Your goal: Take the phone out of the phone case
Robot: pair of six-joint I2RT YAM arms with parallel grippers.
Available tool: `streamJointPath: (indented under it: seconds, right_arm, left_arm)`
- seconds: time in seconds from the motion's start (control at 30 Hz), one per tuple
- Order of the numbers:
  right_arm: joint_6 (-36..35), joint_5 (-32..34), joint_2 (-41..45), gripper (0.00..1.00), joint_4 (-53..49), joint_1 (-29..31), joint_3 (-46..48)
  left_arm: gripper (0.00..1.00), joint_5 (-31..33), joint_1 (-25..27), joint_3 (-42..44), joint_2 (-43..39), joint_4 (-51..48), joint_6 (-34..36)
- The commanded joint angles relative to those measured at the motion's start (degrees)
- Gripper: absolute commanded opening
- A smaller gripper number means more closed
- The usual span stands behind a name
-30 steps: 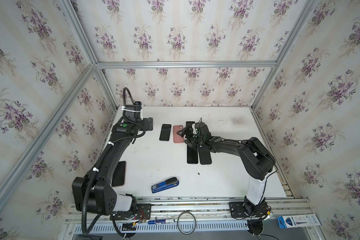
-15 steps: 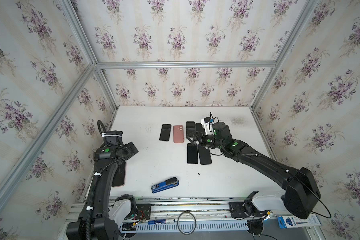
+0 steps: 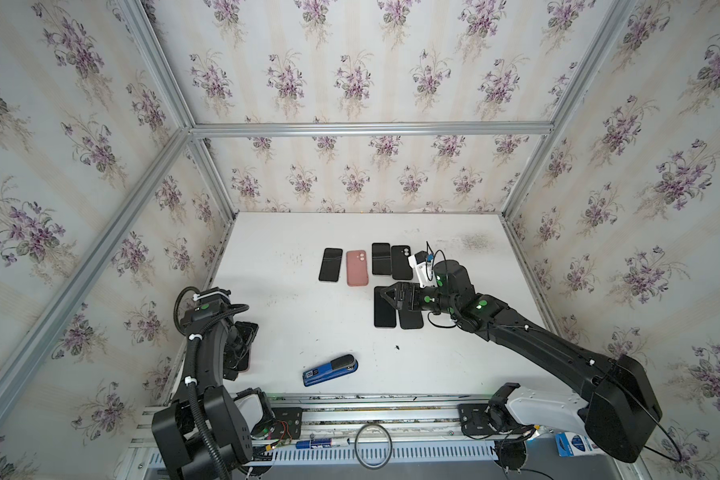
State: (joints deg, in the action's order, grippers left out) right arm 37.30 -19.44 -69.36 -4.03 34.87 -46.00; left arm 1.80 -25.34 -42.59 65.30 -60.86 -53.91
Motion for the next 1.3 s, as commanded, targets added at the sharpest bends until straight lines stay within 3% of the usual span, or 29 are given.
streamJointPath:
  seconds: [0.0,0.23,0.47,0.83,0.93,1.1,1.27]
  right_arm:
    - [0.1,0.0,0.8,1.00,0.1,0.0,0.3]
    - [0.7,-0.3,2.6,0.99,-0.3,0.0,2.4]
    - [0.0,0.5,4.9,1.00,-1.2,-0.1,3.0]
    - [0.6,0.0,5.1,1.00,-0.7,-0.1,3.8]
    - [0.7,0.2,5.5,1.00,-1.0,-0.1,4.2]
    - [0.5,0.6,6.5,1.00,-1.6,-0.1,5.0]
    - [0.6,0.0,6.2,0.99,-1.2,-0.2,5.1]
  left_arm:
    - [1.00,-2.0,-1.8,0.5,0.9,2.5,-0.7]
    - [1.00,-3.1,-5.9,2.2,4.6,8.3,1.7]
    - [1.00,-9.5,-6.0,3.8,7.0,18.3,5.6]
    - [1.00,-12.0,-3.8,4.6,9.6,23.9,5.8]
    - [0.99,-9.8,-3.6,4.8,6.7,23.1,5.2]
    - [1.00,-0.3,-3.7,1.7,1.4,13.8,5.6]
    - [1.00,3.1,-6.0,3.9,-3.6,9.4,1.4]
